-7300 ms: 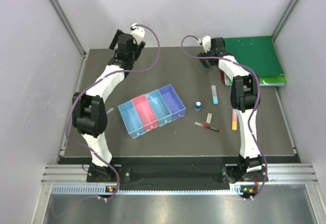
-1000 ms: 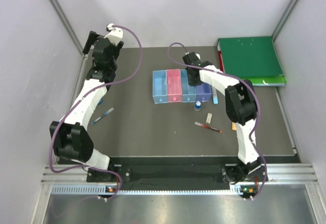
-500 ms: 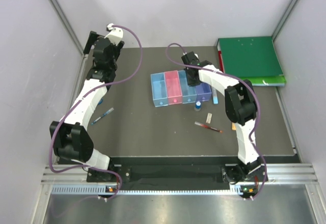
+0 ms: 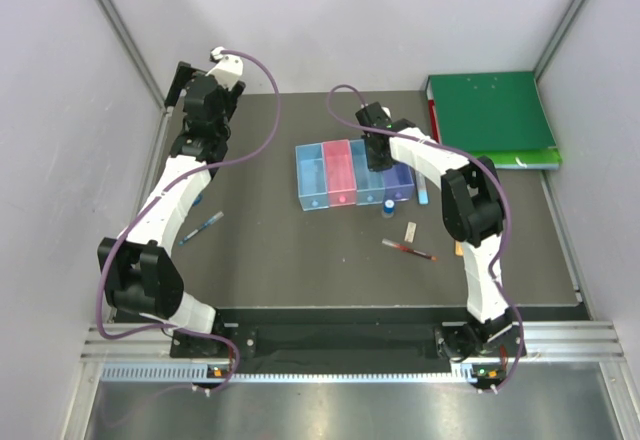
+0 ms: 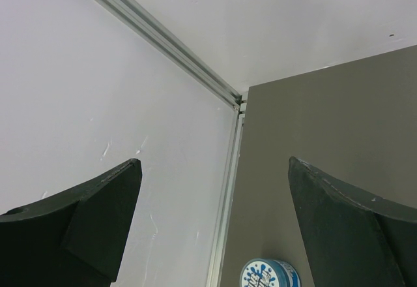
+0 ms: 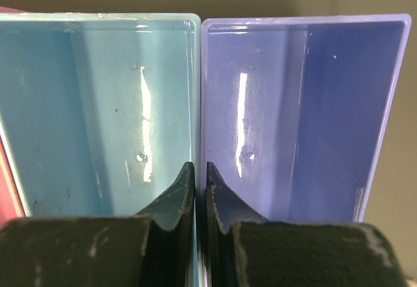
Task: Sort the stationery into containers
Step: Move the storage box to the center of the board.
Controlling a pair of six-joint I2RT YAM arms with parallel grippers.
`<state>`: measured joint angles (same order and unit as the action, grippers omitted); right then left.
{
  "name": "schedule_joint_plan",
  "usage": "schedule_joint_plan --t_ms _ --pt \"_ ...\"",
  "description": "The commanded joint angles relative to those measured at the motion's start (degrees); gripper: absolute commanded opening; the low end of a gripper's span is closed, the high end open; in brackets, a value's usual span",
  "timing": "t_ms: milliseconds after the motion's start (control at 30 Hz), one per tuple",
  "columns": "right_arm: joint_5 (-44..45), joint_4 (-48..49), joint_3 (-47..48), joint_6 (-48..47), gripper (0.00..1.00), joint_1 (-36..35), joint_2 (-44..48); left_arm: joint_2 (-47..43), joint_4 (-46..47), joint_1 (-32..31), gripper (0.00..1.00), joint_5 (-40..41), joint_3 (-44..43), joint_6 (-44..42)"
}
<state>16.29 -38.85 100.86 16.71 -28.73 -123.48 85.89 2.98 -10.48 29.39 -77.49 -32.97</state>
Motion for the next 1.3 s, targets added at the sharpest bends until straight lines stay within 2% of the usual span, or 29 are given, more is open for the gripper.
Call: schedule_joint_plan --t_ms 0,867,933,967,1067,1133,1167,1267 --pt "2.6 -2.5 -0.9 2.4 0.0 -0.1 1.8 -1.9 2.0 -0.2 0.99 -0.2 -0.6 -0.7" --pt "1.1 -2.7 6.5 2.8 0.01 2.5 -3.3 0.4 0.2 -1.4 0.99 0.0 -2.8 0.1" --pt "1.2 -2.6 6.9 2.5 0.11 2.5 -2.6 0.4 0.2 -1.4 0.99 0.1 -2.7 0.2" --pt "1.1 -2.5 7.1 2.5 0.18 2.5 -2.4 0.2 0.3 -1.4 0.99 0.1 -2.6 0.3" --pt "1.4 -2.5 7.6 2.2 0.21 2.4 -1.2 0.1 0.2 -1.5 0.99 -0.1 -2.1 0.8" --pt "1.3 -2.5 8.1 2.1 0.27 2.4 -0.6 0.1 0.2 -1.6 0.99 -0.3 -1.9 1.2" --pt "1.2 -2.3 8.0 2.0 0.35 2.4 -0.1 0.1 0.3 -1.6 0.99 -0.3 -1.8 1.2" --pt "1.2 -2.3 8.5 1.5 0.41 2.4 0.6 0.2 0.2 -1.8 0.99 -0.6 -1.6 1.4"
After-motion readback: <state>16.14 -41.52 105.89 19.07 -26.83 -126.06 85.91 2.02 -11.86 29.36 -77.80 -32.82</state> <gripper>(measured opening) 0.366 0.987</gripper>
